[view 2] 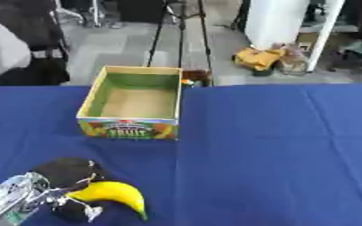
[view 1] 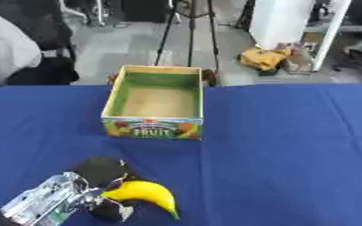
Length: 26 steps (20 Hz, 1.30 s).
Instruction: Pick up objects on the table and place them in the box.
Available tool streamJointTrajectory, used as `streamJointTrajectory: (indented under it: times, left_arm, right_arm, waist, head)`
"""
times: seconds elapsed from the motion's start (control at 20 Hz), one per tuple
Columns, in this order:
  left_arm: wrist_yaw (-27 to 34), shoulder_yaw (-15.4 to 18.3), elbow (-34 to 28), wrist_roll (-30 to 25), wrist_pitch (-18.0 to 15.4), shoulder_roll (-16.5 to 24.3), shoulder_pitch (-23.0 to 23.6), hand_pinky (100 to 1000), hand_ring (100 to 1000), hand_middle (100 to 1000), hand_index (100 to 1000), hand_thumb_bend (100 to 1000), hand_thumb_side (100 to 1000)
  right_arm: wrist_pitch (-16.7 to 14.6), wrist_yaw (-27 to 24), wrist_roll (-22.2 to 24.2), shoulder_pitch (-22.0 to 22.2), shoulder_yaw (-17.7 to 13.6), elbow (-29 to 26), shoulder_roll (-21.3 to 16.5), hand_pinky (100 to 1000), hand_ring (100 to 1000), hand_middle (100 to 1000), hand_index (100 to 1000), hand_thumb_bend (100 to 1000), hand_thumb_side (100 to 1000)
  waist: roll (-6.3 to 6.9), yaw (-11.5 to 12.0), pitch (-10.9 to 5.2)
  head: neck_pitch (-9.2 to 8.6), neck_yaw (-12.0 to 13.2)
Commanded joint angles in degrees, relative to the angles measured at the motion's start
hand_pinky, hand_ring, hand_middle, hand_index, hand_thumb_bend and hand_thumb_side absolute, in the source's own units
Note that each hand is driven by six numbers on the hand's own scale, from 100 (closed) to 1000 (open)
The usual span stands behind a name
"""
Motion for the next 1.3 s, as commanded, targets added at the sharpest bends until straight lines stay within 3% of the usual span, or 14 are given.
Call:
streamJointTrajectory:
  times: [0.05,1.3]
  left_arm:
    - [-0.33,-0.04,-0.24,0.31,0.06,0.61,-0.44,351,604,611,784,122,529]
    - [-1.09,1.23,-8.09,-1.75,0.68,2.98,-2.46,310,570,574,762,100,508]
  right_arm:
    - [-0.32,0.46,-0.3,-0.38,-0.35,-0.82,-0.65,790,849,601,857,100,969]
    - [0.06,0.25,-0.65,0.04,-0.49,-0.82,-1.02,790,849,603,857,100,967]
  waist:
    - [-0.07,-0.02,-0.76]
    - [0.45,0.39,-1.7]
  head:
    - [-0.62,0.01]
    - [-0.85,-0.18]
